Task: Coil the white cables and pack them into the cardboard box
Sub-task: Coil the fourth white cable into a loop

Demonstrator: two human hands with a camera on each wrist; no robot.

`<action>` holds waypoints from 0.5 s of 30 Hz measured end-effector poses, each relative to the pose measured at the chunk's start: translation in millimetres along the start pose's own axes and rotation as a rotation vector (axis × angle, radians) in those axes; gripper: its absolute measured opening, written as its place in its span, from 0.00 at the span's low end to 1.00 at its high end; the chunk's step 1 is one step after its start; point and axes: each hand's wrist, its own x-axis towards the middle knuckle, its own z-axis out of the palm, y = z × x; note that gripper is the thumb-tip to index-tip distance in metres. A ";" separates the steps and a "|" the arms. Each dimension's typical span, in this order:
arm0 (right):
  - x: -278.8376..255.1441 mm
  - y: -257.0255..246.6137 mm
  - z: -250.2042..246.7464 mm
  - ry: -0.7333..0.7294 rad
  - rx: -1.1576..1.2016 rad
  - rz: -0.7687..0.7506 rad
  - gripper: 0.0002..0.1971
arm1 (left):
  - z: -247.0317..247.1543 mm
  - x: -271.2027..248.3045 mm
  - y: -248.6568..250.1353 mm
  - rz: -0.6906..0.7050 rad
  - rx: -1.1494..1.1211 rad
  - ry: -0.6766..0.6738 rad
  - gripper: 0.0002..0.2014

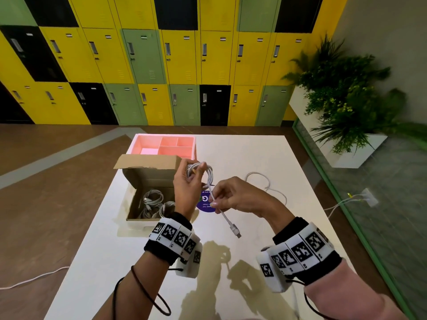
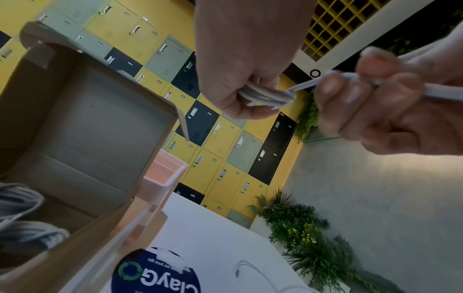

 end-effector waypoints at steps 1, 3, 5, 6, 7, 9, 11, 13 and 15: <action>0.0 1.0 0.5 -0.010 -0.021 -0.005 0.04 | -0.3 0.1 -1.0 0.002 0.012 -0.007 0.10; 0.3 3.1 -0.1 -0.006 -0.045 -0.004 0.03 | 0.8 -1.1 -0.3 -0.009 0.004 -0.003 0.06; 1.8 6.6 0.2 0.029 -0.063 -0.004 0.05 | 3.0 -3.3 3.1 -0.029 -0.030 0.007 0.05; 2.5 8.6 1.4 0.055 -0.069 -0.002 0.06 | 4.1 -4.2 4.7 -0.045 -0.056 0.004 0.05; 3.7 11.9 3.5 0.079 -0.062 0.005 0.05 | 4.9 -4.7 6.0 -0.065 -0.087 -0.003 0.05; 5.6 19.1 9.9 0.133 -0.030 0.026 0.05 | 6.1 -4.0 5.3 -0.112 -0.149 -0.029 0.09; 7.2 26.1 16.5 0.206 0.021 0.041 0.07 | 7.1 -2.7 2.0 -0.152 -0.191 -0.072 0.10; 8.8 30.5 21.6 0.290 0.090 0.051 0.09 | 8.4 -2.4 1.0 -0.187 -0.224 -0.114 0.09; 10.7 32.7 25.1 0.356 0.176 0.059 0.10 | 10.4 -2.8 2.0 -0.225 -0.238 -0.147 0.09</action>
